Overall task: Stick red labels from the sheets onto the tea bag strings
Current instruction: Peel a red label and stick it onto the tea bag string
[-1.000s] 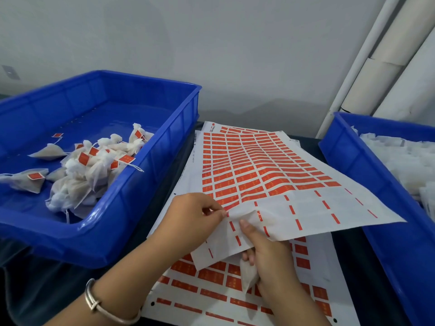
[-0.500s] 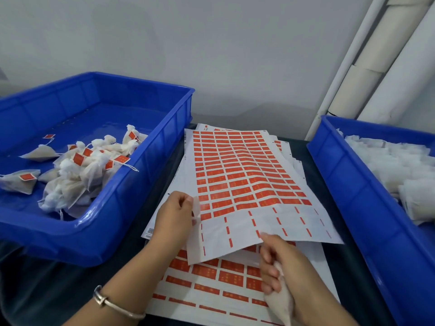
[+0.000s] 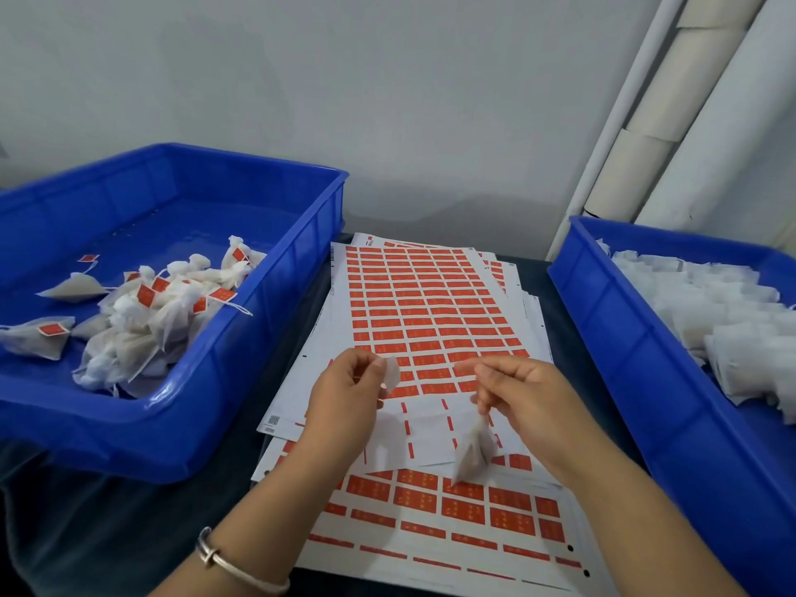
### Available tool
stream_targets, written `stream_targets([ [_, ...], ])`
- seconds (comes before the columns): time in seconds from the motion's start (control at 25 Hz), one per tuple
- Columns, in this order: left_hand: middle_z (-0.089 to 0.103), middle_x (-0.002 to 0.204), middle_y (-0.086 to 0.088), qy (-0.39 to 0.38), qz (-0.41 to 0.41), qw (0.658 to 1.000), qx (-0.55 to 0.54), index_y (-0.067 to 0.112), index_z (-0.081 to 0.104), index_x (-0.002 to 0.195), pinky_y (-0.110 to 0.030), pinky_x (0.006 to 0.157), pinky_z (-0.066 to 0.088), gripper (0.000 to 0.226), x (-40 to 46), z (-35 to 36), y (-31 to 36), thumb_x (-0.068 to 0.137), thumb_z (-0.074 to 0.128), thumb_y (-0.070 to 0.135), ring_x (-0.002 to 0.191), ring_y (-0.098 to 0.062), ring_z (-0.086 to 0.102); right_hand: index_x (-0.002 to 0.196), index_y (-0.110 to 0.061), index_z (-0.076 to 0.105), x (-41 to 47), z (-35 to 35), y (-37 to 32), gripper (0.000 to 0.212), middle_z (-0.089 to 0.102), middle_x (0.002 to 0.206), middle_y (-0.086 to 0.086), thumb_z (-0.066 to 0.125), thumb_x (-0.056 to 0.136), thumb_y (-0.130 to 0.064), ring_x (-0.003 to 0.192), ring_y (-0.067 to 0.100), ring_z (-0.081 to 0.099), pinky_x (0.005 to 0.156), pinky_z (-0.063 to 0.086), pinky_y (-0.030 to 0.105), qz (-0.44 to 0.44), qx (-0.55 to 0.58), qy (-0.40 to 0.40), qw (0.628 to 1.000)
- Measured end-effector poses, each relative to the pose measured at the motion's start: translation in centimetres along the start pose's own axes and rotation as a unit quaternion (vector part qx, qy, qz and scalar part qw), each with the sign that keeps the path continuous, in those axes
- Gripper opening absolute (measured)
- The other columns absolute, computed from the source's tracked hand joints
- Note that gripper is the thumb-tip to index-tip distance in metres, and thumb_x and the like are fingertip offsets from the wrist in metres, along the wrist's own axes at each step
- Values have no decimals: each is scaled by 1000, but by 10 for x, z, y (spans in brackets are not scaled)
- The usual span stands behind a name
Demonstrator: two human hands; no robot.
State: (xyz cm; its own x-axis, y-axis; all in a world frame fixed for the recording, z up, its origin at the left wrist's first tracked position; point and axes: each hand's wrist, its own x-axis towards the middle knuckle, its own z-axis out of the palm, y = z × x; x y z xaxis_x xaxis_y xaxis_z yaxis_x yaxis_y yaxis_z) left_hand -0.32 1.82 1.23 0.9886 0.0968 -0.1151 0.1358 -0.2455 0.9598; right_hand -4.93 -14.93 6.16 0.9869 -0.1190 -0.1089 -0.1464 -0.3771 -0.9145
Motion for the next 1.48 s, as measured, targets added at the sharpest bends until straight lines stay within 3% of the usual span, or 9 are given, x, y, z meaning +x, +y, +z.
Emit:
stream_targets([
  [0.12, 70, 76, 7, -29, -50, 990, -126, 24, 65, 87, -19, 63, 55, 10, -5, 10, 5, 92, 57, 27, 70, -11, 69, 88, -31, 67, 2, -4, -9, 39, 71, 77, -11, 41, 98, -4, 84, 0, 67, 86, 46, 18, -52, -41, -25, 998],
  [0.2, 72, 73, 4, -66, -92, 974, -195, 17, 68, 85, -21, 64, 56, 10, -9, 18, 8, 90, 60, 18, 71, -12, 71, 94, -37, 63, 2, -7, -14, 41, 68, 87, -25, 41, 97, -2, 95, -3, 64, 86, 42, 11, -76, -166, -42, 982],
  [0.28, 73, 75, -2, -94, -131, 958, -239, 14, 68, 84, -25, 66, 57, 10, -12, 25, 11, 90, 60, 12, 73, -17, 72, 118, -41, 56, 5, -9, -19, 41, 58, 121, -24, 48, 96, -7, 115, 4, 55, 92, 40, 14, -90, -342, -63, 933],
  [0.36, 74, 78, -5, -106, -155, 946, -263, 11, 68, 87, -26, 66, 58, 9, -13, 30, 11, 90, 59, 8, 75, -19, 72, 135, -37, 43, 11, -16, -25, 51, 48, 138, -11, 56, 93, -12, 111, 12, 54, 88, 44, 20, -63, -504, -89, 857],
  [0.52, 74, 81, -6, -113, -164, 941, -274, 10, 68, 88, -27, 69, 58, 8, -12, 36, 13, 90, 60, 8, 77, -20, 72, 113, -25, 62, 12, -38, -37, 25, 58, 88, 3, 50, 92, -16, 72, 15, 50, 69, 48, 28, -146, -637, -87, 752],
  [0.64, 74, 82, -1, -117, -157, 947, -254, 16, 67, 89, -26, 69, 58, 10, -15, 41, 17, 92, 58, 16, 77, -16, 72, 110, -28, 63, 9, -44, -51, 20, 62, 96, -3, 51, 95, -23, 83, 13, 58, 80, 50, 28, -173, -658, -112, 725],
  [0.8, 73, 86, 3, -131, -153, 949, -244, 21, 67, 88, -26, 77, 56, 13, -17, 50, 24, 93, 55, 19, 80, -14, 71, 119, -39, 62, 4, -47, -57, 27, 63, 115, -18, 52, 95, -31, 98, 4, 59, 83, 46, 16, -232, -564, -116, 784],
  [1.04, 72, 94, 0, -164, -142, 955, -202, 20, 65, 92, -29, 88, 51, 12, -24, 63, 35, 94, 53, 19, 89, -16, 69, 93, -50, 51, 12, -50, -42, 26, 51, 85, -28, 65, 86, -28, 73, -8, 54, 66, 39, 5, -228, -450, -89, 859],
  [1.48, 68, 101, -2, -180, -168, 957, -156, 23, 60, 89, -34, 97, 46, 13, -29, 70, 38, 95, 50, 17, 103, -22, 62, 79, -49, 44, 27, -63, -26, 35, 49, 79, -35, 70, 82, -25, 73, -14, 57, 53, 41, 2, -212, -381, -53, 899],
])
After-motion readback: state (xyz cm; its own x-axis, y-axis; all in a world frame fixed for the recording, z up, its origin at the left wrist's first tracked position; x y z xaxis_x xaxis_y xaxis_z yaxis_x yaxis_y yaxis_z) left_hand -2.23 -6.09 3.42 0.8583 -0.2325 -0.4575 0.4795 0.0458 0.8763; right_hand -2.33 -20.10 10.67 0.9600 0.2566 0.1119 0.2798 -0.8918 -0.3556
